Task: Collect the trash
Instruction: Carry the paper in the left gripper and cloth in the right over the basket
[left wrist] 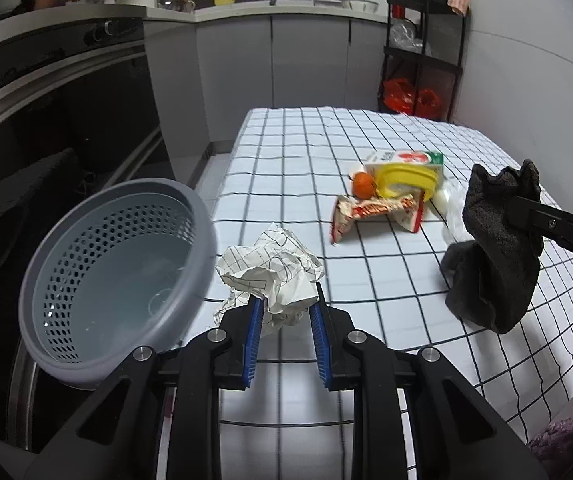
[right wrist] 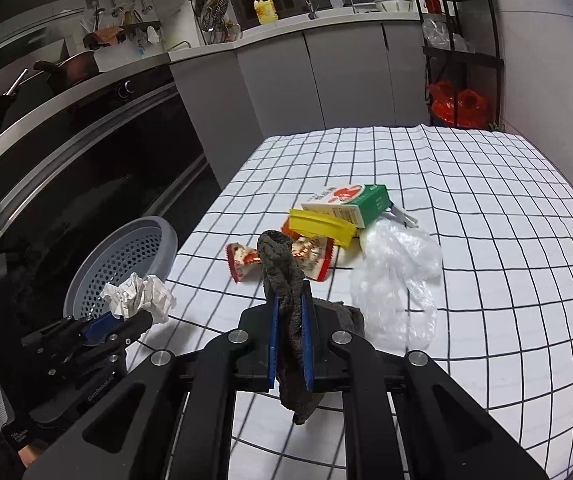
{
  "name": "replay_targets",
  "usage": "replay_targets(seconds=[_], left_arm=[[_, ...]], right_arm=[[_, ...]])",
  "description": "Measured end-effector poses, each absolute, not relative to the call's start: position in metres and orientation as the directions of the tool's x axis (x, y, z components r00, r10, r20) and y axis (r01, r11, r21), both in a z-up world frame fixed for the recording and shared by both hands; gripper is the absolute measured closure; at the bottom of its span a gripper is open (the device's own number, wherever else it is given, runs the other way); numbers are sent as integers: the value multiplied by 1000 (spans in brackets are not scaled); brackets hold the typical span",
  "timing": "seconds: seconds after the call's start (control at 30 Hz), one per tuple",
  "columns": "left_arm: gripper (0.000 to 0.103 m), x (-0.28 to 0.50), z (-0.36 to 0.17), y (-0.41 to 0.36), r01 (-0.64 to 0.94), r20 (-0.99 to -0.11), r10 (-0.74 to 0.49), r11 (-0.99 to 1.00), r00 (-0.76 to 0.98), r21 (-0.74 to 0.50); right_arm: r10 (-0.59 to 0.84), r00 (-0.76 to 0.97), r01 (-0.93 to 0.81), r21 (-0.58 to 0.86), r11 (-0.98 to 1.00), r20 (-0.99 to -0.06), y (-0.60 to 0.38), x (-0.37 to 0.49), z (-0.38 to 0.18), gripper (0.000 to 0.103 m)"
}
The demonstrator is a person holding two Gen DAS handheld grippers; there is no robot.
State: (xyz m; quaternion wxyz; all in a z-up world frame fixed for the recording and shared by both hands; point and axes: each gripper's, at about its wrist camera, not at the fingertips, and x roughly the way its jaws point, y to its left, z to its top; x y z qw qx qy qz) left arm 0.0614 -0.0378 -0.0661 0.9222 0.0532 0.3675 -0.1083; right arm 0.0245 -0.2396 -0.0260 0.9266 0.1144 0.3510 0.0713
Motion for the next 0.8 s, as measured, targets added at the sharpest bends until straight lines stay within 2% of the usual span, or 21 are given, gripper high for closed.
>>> replay_targets(seconds=[0.4,0.8], left_arm=[[80,74,-35,41,113,-657,-57,993,751,42],[80,94,-28,103,16,-657,24,998,753,54]], right_arm=[[277,740,-143,259,955,-612,-180,51,-5,93],[369,724,-250,276,928,-583,-112,90,16,93]])
